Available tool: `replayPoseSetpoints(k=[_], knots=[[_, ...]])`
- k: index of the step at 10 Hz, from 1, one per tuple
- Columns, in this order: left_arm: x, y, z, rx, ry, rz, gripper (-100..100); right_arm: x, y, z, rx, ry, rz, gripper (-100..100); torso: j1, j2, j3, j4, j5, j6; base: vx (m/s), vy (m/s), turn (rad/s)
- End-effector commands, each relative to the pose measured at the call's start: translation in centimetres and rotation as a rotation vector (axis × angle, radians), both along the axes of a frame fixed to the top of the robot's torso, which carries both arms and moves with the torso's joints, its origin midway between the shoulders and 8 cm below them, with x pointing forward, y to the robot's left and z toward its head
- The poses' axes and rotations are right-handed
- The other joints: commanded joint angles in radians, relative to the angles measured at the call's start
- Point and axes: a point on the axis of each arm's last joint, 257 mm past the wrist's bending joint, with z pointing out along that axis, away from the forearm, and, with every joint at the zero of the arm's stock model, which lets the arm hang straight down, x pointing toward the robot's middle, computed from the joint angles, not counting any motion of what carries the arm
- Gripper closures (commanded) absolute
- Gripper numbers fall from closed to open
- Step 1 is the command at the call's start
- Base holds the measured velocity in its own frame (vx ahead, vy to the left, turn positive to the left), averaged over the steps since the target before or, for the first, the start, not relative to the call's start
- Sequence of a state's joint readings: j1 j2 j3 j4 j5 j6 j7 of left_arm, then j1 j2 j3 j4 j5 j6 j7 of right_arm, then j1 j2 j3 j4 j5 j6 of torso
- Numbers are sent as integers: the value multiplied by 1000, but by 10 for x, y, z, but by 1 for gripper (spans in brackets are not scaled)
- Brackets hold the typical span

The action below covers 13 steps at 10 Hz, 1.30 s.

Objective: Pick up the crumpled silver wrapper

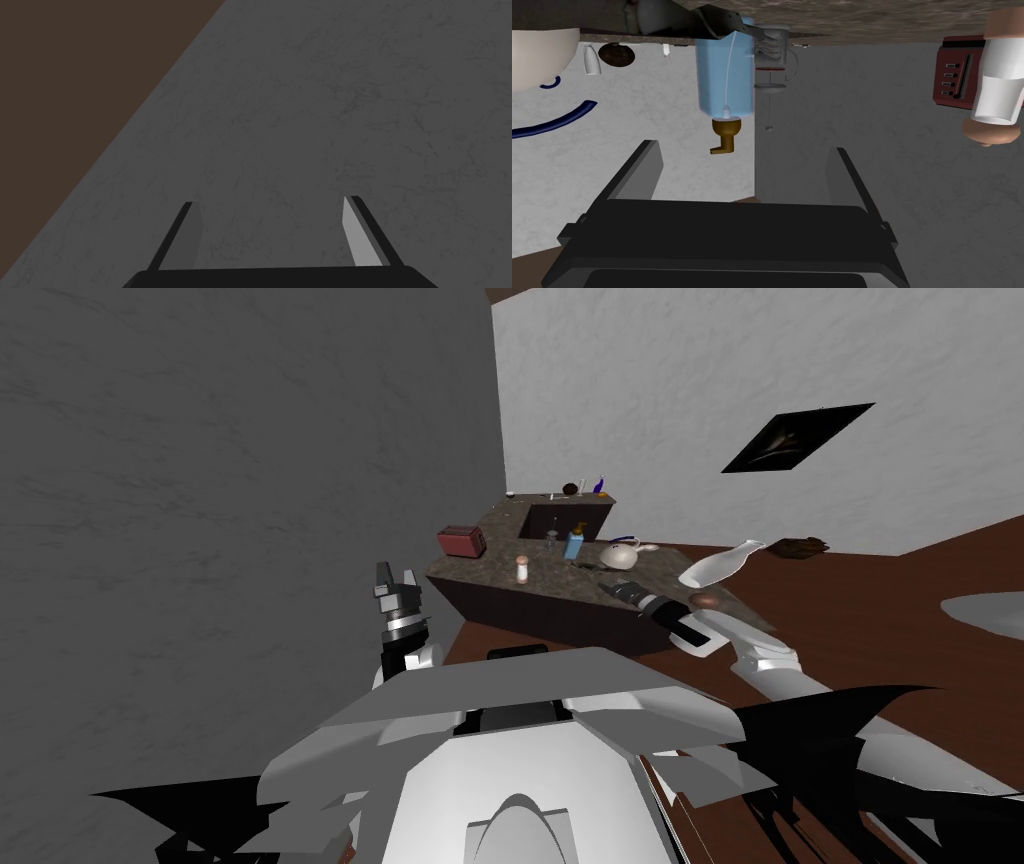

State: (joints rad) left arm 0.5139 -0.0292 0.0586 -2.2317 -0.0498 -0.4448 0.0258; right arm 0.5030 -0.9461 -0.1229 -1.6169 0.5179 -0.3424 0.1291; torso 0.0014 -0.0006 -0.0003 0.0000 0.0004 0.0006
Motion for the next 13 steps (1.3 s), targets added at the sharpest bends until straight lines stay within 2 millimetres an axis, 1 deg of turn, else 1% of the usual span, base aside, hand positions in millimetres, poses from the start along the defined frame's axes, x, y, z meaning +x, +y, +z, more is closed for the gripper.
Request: replayPoseSetpoints(k=[1, 2, 3, 4, 5, 6, 7, 8, 9, 10, 11, 12, 13], knots=[[0, 0, 0, 0, 0, 0, 0, -6, -19, -9, -80, 40, 11, -100, 0, 0, 0, 0, 0, 0, 21, 38, 128], [0, 0, 0, 0, 0, 0, 0, -8, -24, -12, -82, 48, 1, -100, 0, 0, 0, 0, 0, -1, 17, 28, 78], [0, 0, 0, 0, 0, 0, 0, -12, -36, -17, -147, 78, 18, -100, 0, 0, 0, 0, 0, 0, 19, 37, 135], [0, 0, 0, 0, 0, 0, 0, -14, -42, -21, -150, 87, 6, -100, 0, 0, 0, 0, 0, -1, 20, 29, 73], [0, 0, 0, 0, 0, 0, 0, -20, -58, -27, -213, 123, 17, -100, 0, 0, 0, 0, 0, 0, 28, 27, 139], [0, 0, 0, 0, 0, 0, 0, -21, -60, -29, -214, 127, 12, -100, 0, 0, 0, 0, 0, 0, 26, 16, 92], [0, 0, 0, 0, 0, 0, 0, -28, -75, -35, -274, 162, 25, -100, -1, 0, 0, 0, 0, 0, 32, 20, 142], [0, 0, 0, 0, 0, 0, 0, -30, -78, -36, -276, 166, 19, -100, -1, -1, 0, 0, 0, 0, 30, 16, 77], [0, 0, 0, 0, 0, 0, 0, -37, -91, -42, -333, 202, 33, -100, -1, -1, 0, 0, 0, 0, 34, 27, 135], [0, 0, 0, 0, 0, 0, 0, -38, -95, -43, -334, 206, 27, -100, 0, -1, -1, 0, 0, 0, 31, 16, 76], [0, 0, 0, 0, 0, 0, 0, -45, -106, -47, -388, 238, 46, -100, -1, -1, 0, 0, 0, 0, 35, 23, 159], [0, 0, 0, 0, 0, 0, 0, -56, -124, -53, -442, 280, 52, -100, -1, -1, -1, 0, 0, 0, 49, 19, 215], [0, 0, 0, 0, 0, 0, 0, -65, -137, -57, -491, 315, 67, -100, -1, -2, -1, 0, 0, 0, 76, 21, 228]])
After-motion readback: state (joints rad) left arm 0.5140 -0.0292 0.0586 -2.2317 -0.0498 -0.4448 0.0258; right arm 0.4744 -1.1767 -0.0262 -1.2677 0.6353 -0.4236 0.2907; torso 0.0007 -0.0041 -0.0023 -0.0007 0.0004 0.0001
